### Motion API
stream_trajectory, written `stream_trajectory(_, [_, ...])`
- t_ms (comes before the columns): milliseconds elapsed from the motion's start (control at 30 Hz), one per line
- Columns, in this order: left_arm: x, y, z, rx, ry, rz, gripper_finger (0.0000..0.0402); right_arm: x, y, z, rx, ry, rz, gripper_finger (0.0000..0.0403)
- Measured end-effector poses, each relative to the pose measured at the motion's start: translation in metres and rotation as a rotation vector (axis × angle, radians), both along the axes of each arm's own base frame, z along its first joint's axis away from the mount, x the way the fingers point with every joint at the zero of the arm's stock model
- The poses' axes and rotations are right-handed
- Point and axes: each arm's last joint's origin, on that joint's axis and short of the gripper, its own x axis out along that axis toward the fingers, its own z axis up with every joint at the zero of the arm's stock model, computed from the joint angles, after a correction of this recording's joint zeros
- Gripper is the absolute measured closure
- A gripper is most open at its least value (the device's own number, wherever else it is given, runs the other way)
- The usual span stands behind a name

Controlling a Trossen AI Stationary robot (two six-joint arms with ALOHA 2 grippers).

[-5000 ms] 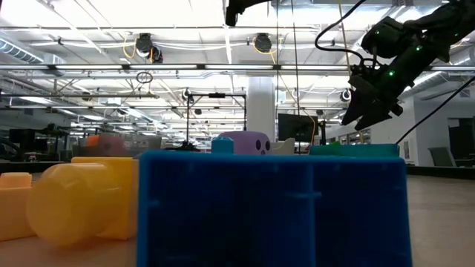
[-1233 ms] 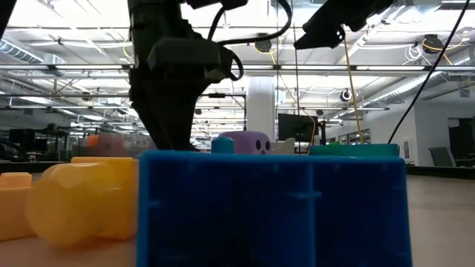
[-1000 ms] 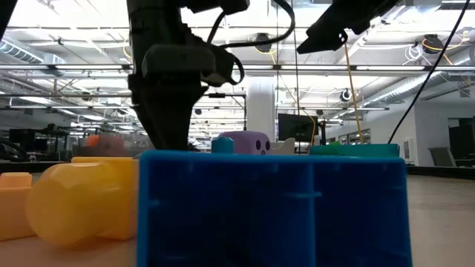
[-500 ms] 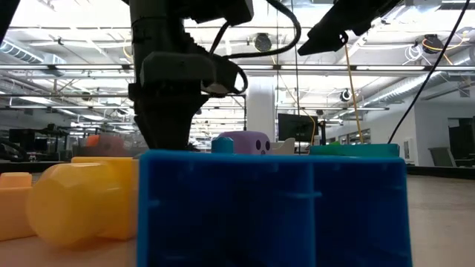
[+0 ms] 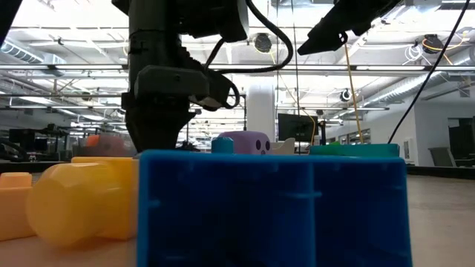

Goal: Pick & Place Toys
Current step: Put the orange game piece into the blue bin

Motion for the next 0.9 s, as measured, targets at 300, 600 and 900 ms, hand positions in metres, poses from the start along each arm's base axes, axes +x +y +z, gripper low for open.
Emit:
stream_trajectory(300, [0.001, 0.012, 0.014, -0.097, -0.017, 0.026, 0.0259, -0.001, 0.000, 0.001, 0.002, -0.006, 0.004, 0.0099])
stream_trajectory(600, [-0.009, 0.039, 0.096, -0.063, -0.356, 0.072, 0.0244, -0.001, 0.002, 0.025, 0.152, -0.227, 0.017, 0.0099])
stream_trajectory(900, [0.002, 0.066, 0.178, -0.090, -0.990, 0.093, 0.0255, 0.004, -0.002, 0.051, 0.221, -0.487, 0.065, 0.0099])
